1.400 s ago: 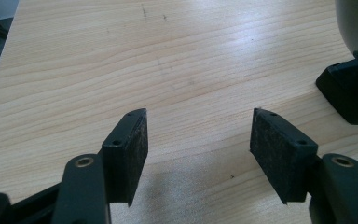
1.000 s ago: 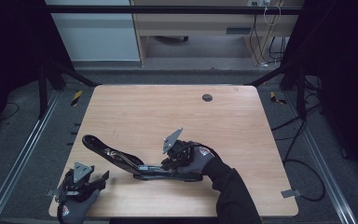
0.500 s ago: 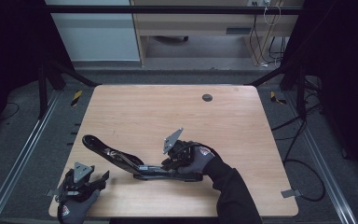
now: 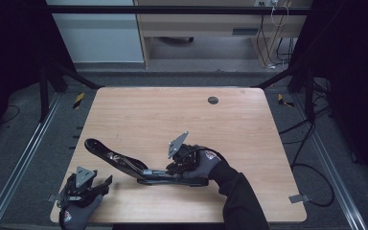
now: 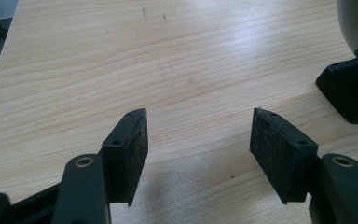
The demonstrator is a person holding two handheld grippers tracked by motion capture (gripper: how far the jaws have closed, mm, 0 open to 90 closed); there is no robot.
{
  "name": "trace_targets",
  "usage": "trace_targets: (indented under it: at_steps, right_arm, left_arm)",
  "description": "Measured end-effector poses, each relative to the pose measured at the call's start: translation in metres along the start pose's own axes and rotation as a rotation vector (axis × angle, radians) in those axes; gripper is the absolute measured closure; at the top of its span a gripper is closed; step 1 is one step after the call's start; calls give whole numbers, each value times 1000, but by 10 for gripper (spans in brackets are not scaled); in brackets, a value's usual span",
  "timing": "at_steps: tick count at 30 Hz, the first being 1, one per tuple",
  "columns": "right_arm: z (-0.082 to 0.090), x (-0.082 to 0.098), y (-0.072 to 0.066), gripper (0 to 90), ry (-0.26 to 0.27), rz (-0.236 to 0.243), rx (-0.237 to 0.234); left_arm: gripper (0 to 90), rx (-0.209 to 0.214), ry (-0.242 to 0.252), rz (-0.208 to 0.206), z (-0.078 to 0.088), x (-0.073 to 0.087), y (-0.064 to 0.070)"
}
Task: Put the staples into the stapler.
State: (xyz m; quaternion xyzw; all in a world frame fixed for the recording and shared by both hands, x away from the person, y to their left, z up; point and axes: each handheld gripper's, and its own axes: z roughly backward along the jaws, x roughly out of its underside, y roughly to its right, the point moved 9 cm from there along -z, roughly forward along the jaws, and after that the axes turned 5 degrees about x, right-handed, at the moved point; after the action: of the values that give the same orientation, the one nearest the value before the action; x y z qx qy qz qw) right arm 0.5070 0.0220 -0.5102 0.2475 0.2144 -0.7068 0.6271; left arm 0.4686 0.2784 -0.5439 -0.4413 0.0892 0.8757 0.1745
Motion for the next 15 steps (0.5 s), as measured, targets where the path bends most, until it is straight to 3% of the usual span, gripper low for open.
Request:
trace_targets:
  at_steps: [15]
  right_arm:
    - [0,1,1,784,-1,-7,-1]
  left_arm:
    - [365,0,0,0,0,0,0]
